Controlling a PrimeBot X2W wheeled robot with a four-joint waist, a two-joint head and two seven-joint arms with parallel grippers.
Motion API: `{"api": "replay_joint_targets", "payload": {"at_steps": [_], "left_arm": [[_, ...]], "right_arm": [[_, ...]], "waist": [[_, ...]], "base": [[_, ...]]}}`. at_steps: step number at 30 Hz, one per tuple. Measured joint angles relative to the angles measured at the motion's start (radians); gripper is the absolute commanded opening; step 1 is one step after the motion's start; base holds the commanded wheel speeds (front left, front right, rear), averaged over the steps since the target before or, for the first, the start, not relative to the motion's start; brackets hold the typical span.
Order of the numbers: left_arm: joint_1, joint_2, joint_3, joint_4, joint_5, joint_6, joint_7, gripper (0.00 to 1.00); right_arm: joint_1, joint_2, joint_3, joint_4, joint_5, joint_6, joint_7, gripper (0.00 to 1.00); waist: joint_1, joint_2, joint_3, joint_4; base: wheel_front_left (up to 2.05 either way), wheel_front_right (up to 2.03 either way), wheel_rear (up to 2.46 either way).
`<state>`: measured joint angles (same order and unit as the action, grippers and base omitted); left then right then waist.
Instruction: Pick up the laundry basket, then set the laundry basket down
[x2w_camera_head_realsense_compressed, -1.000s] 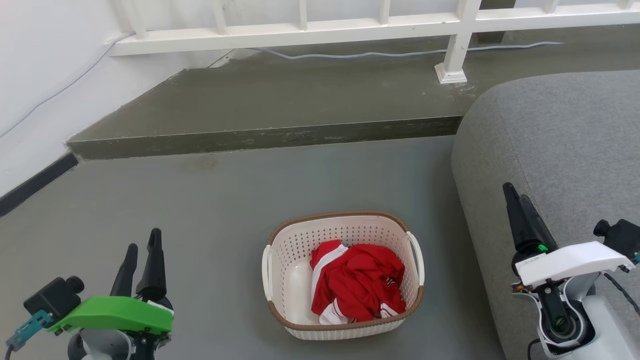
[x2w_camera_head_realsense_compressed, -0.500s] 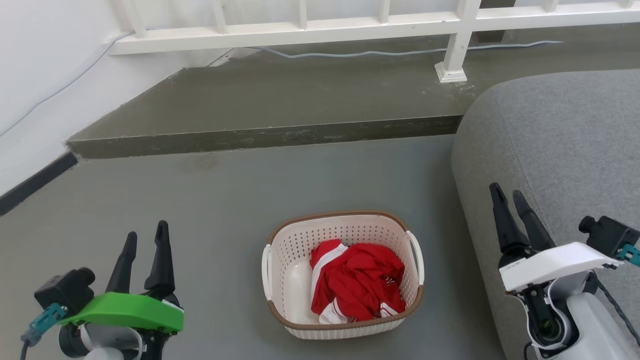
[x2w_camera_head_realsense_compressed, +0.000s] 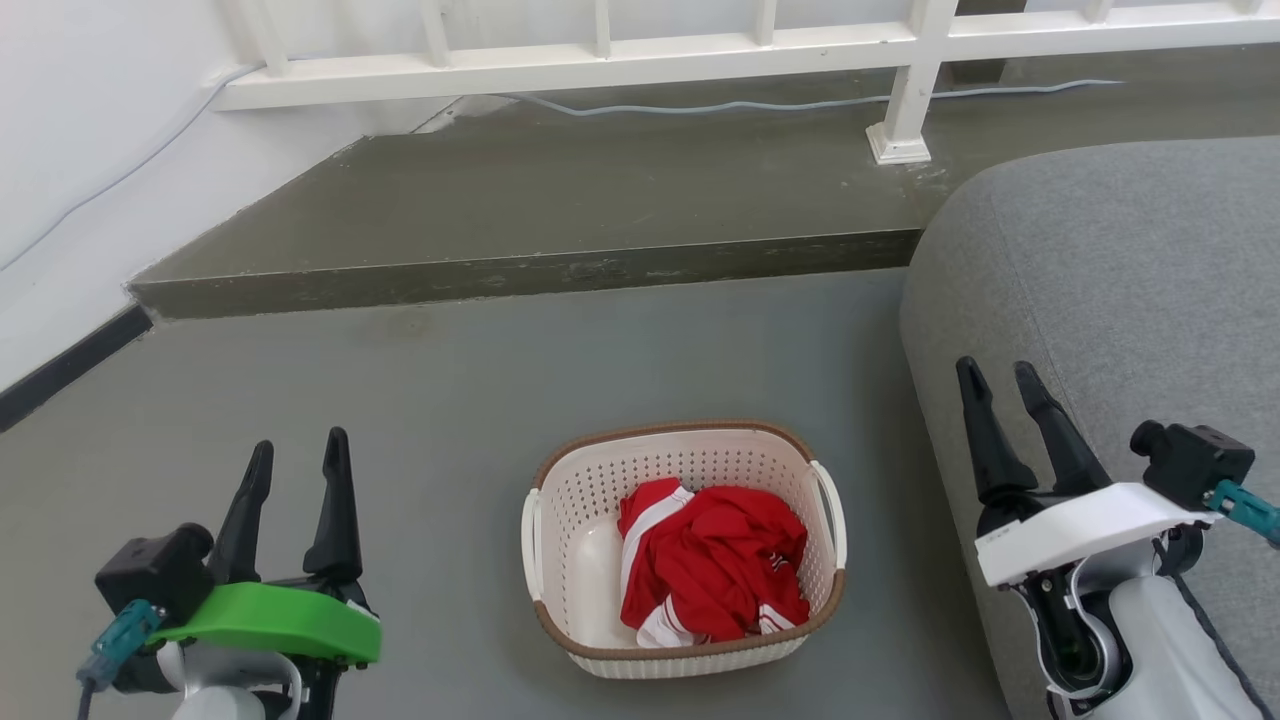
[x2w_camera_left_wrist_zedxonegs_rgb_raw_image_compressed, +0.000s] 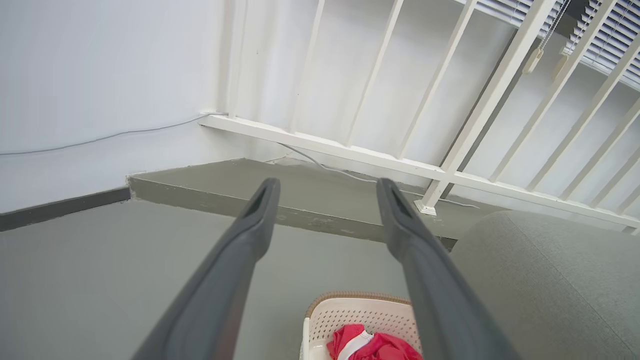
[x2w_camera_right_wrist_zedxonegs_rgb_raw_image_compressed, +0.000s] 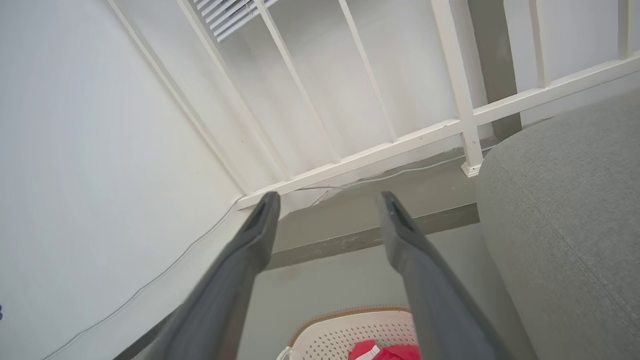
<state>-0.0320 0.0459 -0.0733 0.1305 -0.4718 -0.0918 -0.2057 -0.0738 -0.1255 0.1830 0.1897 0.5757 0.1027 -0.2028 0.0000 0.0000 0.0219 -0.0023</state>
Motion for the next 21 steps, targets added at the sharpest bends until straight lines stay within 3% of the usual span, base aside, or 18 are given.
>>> {"api": "replay_joint_targets", "payload": {"at_steps": [13,21], "left_arm": [[-0.002,-0.001,-0.013,-0.020,0.163,0.000,-0.043,1.00],[-0.006,-0.001,-0.011,-0.021,0.173,-0.001,-0.043,1.00]], "right_arm": [[-0.003,0.001,0.019,0.001,-0.165,0.000,-0.048,1.00],[-0.009,0.009,0.012,0.006,-0.173,0.001,-0.048,1.00]], "waist": [[0.0000,0.0000,0.000,0.000],[0.0000,0.0000,-0.001,-0.002]], "base": [[0.00,0.00,0.00],[0.00,0.00,0.00]]}}
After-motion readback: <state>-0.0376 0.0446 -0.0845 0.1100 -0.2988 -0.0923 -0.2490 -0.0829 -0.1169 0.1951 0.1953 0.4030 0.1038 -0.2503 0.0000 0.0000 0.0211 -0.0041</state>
